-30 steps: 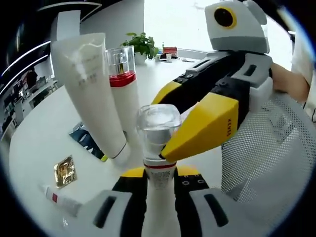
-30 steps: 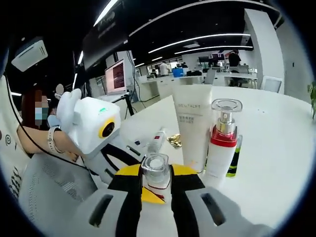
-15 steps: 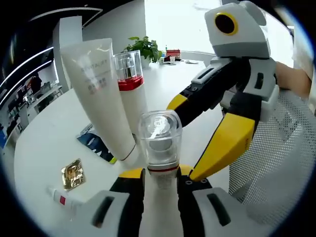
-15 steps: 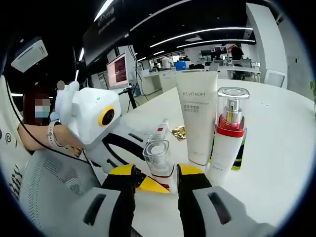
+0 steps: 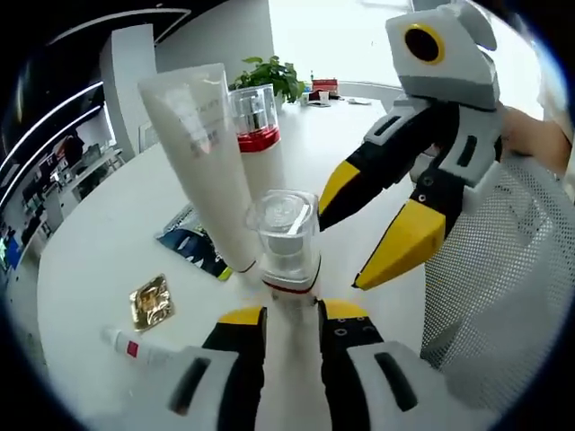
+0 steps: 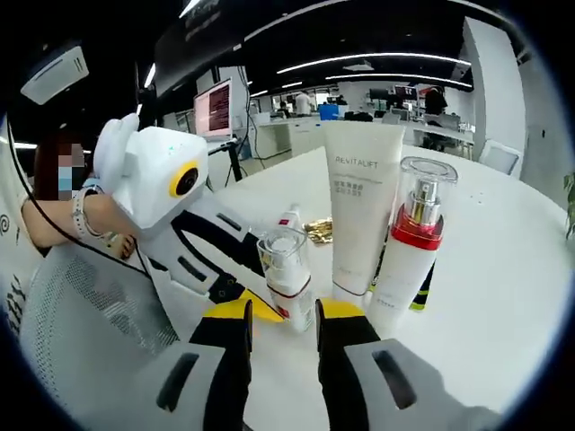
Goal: Arrange the skincare products in the storage area until every visible bottle or jar stands upright without overlapping.
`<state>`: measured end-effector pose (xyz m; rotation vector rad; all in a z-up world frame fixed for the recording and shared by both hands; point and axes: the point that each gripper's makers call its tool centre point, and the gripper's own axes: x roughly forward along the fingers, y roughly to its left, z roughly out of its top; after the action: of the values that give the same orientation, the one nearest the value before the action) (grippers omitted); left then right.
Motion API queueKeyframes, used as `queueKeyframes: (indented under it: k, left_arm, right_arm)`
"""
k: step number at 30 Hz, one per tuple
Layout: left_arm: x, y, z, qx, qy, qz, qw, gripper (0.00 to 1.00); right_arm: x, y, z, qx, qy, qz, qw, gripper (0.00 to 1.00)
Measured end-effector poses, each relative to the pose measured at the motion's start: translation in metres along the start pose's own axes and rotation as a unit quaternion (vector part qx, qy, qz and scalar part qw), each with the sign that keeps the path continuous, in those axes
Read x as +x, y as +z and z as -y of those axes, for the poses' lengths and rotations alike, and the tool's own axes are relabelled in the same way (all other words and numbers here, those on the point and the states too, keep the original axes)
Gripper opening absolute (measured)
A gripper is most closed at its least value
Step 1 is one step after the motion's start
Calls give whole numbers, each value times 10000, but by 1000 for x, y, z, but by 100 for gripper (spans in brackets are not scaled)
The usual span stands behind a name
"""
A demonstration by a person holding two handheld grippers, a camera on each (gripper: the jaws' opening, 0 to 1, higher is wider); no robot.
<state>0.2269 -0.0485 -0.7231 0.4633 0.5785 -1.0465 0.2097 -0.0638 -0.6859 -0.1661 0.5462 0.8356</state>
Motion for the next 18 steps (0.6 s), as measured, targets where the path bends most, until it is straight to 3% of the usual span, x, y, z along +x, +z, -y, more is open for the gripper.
queueKeyframes:
  k: [6,9,13,18]
  left_arm:
    - [-3,-1,-4,-38,19,-110,9999,12]
    - [-4,0,-4,40,29,-146,9999,14]
    - [-3,-1,-2,-9,-41,-228,9997,6]
    - [0,1,-3,2,-63,-208,9998,8]
  right_arm:
    - [4,-4,7,-179,32,-222,9996,25]
    - [9,-5,11,-258,59,-343,9991,24]
    - [16,-5,9,-399,163,-446,9981,22]
    - [18,-11,11,-465,239,-619,9967,21]
